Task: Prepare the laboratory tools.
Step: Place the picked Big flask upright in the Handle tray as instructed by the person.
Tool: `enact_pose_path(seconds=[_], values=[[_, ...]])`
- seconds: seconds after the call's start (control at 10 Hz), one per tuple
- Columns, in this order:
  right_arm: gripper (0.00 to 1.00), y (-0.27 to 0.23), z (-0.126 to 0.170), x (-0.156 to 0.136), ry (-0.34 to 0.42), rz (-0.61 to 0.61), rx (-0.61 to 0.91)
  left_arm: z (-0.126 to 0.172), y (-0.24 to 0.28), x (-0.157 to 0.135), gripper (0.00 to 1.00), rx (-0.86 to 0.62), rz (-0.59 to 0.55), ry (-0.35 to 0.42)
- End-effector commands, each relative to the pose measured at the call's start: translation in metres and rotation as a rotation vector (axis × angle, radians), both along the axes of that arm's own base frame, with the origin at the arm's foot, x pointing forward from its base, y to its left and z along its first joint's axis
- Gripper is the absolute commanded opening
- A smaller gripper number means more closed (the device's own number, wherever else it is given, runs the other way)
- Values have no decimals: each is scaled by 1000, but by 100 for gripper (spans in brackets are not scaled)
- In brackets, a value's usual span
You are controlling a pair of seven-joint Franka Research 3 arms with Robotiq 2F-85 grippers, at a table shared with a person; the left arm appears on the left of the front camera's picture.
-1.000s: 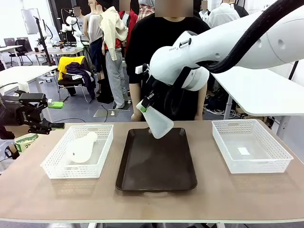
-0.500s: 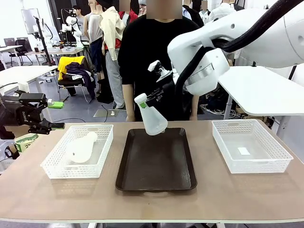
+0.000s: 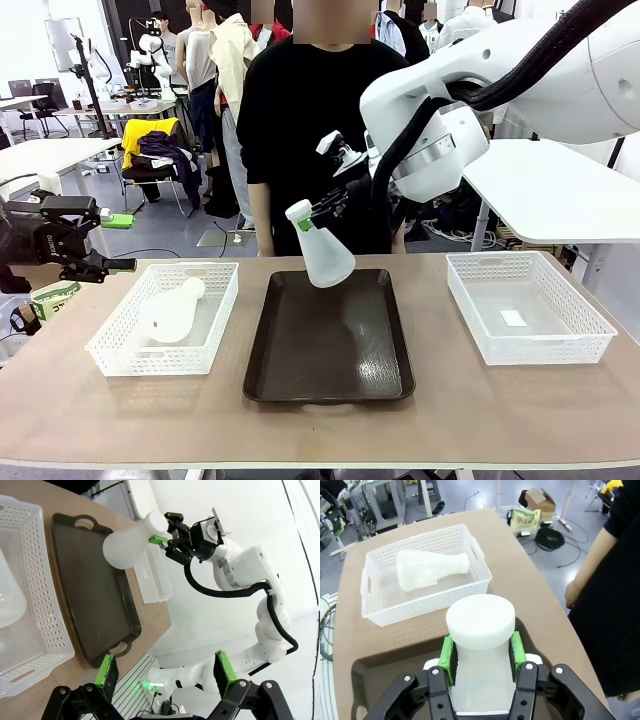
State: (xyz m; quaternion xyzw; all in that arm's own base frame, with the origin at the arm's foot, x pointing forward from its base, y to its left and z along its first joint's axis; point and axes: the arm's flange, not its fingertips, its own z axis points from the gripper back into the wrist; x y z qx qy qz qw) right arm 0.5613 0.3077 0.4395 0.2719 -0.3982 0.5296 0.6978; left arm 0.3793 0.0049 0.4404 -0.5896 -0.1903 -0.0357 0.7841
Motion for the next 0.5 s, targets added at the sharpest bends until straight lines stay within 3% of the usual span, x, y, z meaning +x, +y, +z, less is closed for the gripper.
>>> enact_pose_path(seconds=[0.0, 0.4], values=[[0, -5, -2, 1, 6, -5, 3, -2, 0, 0, 100, -23, 2, -25], [0, -34, -38, 1, -43, 73, 244, -2, 0, 0, 100, -23, 2, -25]])
